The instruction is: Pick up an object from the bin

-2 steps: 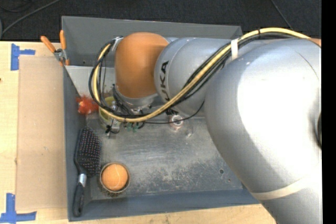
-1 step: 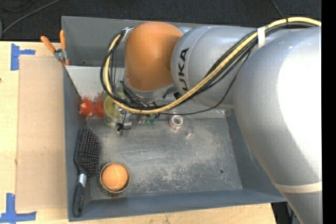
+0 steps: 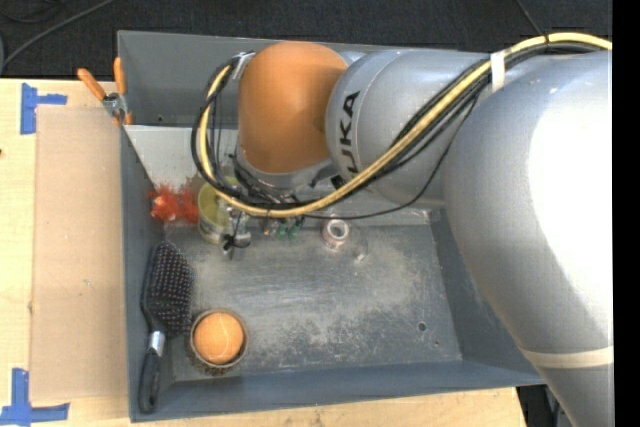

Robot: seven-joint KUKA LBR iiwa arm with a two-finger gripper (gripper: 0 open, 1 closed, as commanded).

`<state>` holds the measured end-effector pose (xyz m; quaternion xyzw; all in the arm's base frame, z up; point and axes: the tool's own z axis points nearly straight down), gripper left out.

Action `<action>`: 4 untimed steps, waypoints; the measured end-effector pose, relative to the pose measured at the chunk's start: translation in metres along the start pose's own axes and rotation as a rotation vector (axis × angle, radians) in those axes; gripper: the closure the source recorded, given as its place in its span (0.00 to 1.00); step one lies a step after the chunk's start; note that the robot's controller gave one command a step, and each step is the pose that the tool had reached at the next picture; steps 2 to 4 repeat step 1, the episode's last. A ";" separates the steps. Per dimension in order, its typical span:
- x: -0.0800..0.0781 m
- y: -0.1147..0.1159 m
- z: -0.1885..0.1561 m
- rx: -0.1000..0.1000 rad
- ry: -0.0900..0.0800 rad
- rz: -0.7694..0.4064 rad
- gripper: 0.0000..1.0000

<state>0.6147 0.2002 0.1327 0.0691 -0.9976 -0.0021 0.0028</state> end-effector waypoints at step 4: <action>0.008 -0.005 -0.071 0.000 0.004 -0.028 1.00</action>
Offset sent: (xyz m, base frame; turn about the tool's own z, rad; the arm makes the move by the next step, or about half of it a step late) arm -0.0001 0.0012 0.2420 -0.0222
